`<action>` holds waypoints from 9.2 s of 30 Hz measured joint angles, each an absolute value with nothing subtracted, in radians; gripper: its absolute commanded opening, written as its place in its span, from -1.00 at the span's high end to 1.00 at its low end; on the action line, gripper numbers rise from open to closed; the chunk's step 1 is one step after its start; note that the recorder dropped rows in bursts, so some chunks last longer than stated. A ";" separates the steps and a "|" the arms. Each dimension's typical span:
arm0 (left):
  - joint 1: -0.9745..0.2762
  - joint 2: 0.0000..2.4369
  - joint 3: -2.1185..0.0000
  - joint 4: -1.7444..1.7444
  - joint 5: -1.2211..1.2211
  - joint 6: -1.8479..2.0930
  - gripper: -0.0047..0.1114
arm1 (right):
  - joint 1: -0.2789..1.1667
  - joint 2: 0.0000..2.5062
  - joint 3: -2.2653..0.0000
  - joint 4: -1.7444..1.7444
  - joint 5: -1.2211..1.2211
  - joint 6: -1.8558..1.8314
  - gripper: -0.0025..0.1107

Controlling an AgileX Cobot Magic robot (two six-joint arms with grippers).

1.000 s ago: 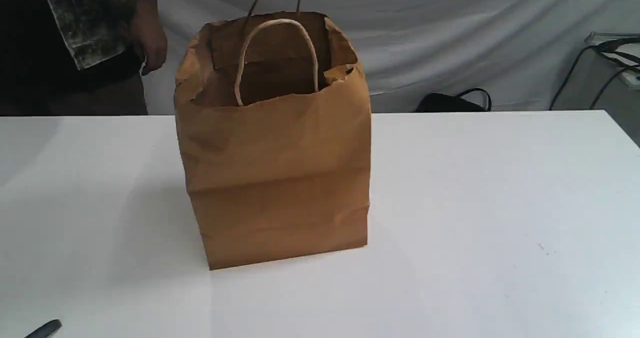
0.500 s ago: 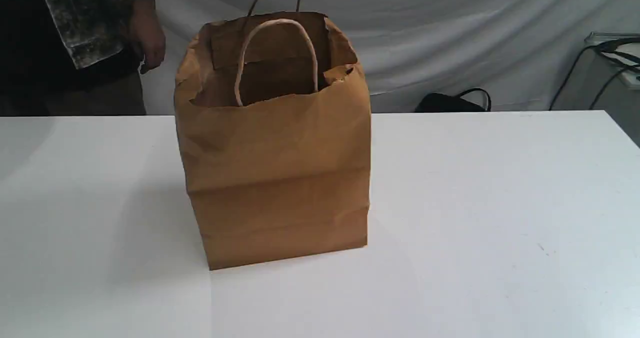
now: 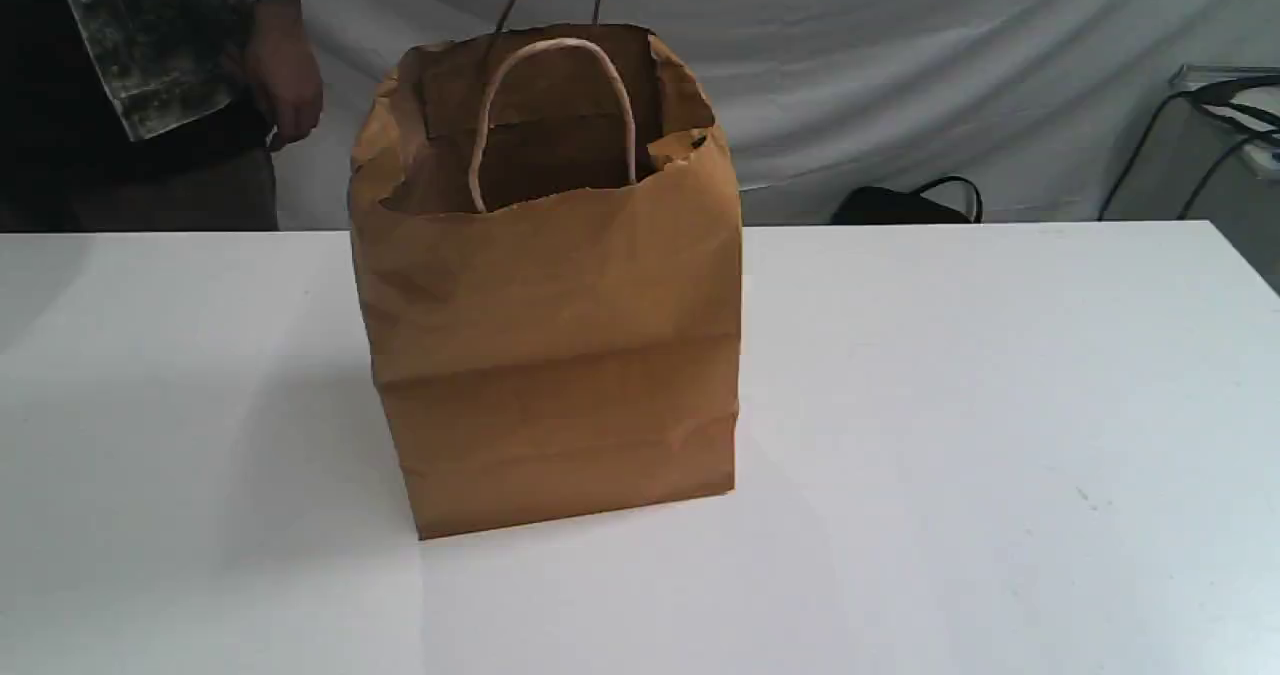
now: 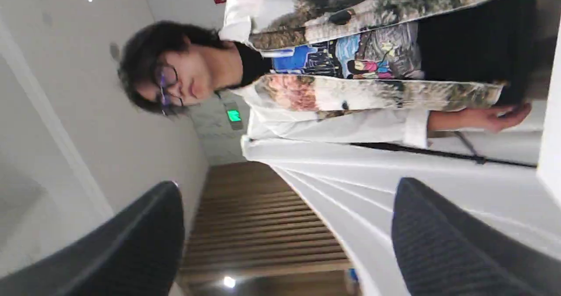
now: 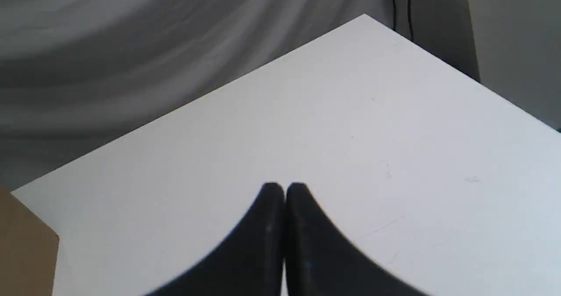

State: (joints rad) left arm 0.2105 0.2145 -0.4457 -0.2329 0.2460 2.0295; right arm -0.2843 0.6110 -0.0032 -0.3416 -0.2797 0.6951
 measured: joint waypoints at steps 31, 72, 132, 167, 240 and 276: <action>-0.233 0.179 -0.446 -0.131 0.253 2.030 -0.25 | -0.284 0.611 -0.003 -0.342 -0.278 0.695 0.96; -0.233 0.061 -0.281 -0.257 -0.152 0.501 -0.25 | -0.284 0.611 -0.003 -0.342 -0.278 0.695 0.96; -0.013 0.004 -0.005 -0.088 0.000 -0.270 0.49 | -0.284 0.611 -0.003 -0.342 -0.278 0.695 0.96; -0.045 0.004 -0.005 0.028 0.259 -0.210 0.92 | -0.284 0.611 -0.003 -0.342 -0.278 0.695 0.96; -0.045 0.004 -0.005 0.026 0.268 -0.206 0.92 | 0.031 0.020 -0.003 -0.315 0.231 0.707 0.96; -0.045 0.004 -0.005 0.026 0.268 -0.206 0.92 | 0.079 0.005 -0.003 0.214 0.256 -0.045 0.96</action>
